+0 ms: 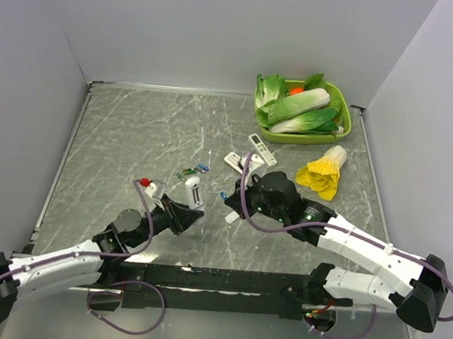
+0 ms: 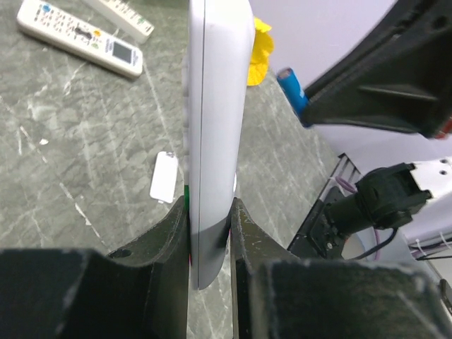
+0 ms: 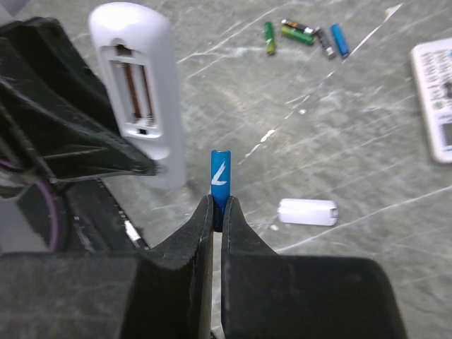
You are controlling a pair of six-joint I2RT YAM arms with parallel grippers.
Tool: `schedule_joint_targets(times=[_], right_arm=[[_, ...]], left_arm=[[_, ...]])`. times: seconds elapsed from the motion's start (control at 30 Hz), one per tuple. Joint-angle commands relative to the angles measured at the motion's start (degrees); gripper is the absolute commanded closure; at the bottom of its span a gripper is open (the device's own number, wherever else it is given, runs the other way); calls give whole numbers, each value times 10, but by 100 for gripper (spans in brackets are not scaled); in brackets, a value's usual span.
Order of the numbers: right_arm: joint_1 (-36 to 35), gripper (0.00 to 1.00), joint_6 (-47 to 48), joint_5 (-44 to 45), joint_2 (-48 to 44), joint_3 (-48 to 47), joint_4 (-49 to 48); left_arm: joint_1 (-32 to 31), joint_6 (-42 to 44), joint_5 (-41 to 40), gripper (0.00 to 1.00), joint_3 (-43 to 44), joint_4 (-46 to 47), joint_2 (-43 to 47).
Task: Load the batteries into the remote control
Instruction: Load the battery into the remote control.
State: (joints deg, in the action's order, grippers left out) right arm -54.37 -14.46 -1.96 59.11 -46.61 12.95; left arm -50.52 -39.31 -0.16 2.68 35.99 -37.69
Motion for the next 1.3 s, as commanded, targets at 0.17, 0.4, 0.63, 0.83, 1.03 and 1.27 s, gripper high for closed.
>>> schedule_joint_targets(times=[0.17, 0.4, 0.63, 0.83, 1.03, 1.27], right_arm=[[-8, 100, -124, -11, 51, -51, 12], [-25, 100, -162, -11, 94, -101, 33], [-34, 100, -155, 3, 126, -152, 81], [-39, 100, -145, 14, 162, -210, 151], [-50, 100, -140, 16, 185, -252, 182], [-53, 100, -140, 32, 210, -291, 218]], left_arm=[[2, -61, -25, 99, -25, 184, -119], [2, -88, -12, 99, -26, 237, -164], [2, -144, -15, 99, -52, 316, -222], [2, -192, -12, 99, -58, 367, -244], [0, -204, -19, 99, -53, 353, -231], [-7, -245, -34, 99, -45, 306, -200]])
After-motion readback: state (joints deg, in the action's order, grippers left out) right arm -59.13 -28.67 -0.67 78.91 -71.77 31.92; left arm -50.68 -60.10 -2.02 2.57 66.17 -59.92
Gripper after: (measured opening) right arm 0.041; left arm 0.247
